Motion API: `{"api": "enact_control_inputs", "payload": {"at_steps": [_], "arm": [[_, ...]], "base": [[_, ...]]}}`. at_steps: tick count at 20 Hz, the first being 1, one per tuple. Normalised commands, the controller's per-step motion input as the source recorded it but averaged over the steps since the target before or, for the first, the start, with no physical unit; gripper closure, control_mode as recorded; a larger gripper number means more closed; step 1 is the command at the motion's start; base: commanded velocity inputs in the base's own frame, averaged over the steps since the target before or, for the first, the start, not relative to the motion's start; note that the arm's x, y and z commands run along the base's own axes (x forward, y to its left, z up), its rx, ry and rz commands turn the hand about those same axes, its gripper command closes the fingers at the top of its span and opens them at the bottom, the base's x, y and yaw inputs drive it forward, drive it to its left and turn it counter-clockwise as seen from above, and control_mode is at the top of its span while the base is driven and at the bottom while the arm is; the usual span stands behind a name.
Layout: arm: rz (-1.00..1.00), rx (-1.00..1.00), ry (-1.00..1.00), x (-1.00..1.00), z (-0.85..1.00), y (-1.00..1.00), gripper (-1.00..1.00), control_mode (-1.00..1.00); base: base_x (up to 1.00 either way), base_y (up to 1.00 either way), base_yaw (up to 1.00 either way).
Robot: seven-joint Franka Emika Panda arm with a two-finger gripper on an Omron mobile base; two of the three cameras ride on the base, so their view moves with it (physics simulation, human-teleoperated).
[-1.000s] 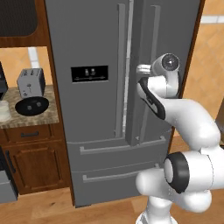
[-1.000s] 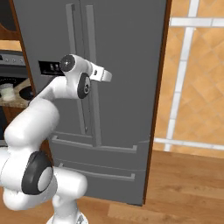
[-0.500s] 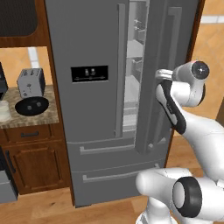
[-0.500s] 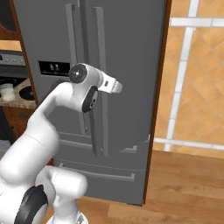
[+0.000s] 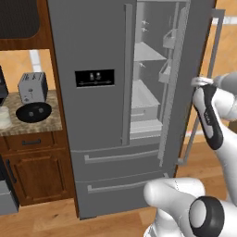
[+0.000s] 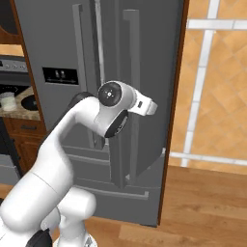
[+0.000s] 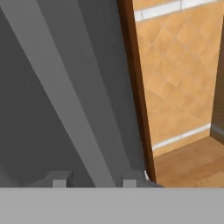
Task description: Grab a lemon wedge from the fridge and one ice cube from the ice bowl, and put them in the glass of lemonade.
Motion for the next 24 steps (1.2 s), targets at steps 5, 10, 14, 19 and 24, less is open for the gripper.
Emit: {"api": "enact_control_inputs", "payload": {"at_steps": [5, 10, 14, 19, 24], "arm": [[0.00, 0.01, 0.00, -0.30, 0.27, -0.21, 1.00, -1.00], [0.00, 0.00, -0.10, -0.66, 0.68, 0.17, 1.00, -1.00], [0.00, 0.00, -0.11, -0.77, 0.65, 0.48, 1.00, -1.00], [0.00, -0.10, -0.01, -0.50, 0.68, 0.81, 1.00, -1.00], [0.00, -0.26, 0.06, 0.01, 0.29, 1.00, 1.00, -1.00]], "base": [[0.00, 0.00, 0.00], [0.00, 0.00, 0.00], [0.00, 0.00, 0.00], [0.00, 0.00, 0.00], [0.00, 0.00, 0.00]]}}
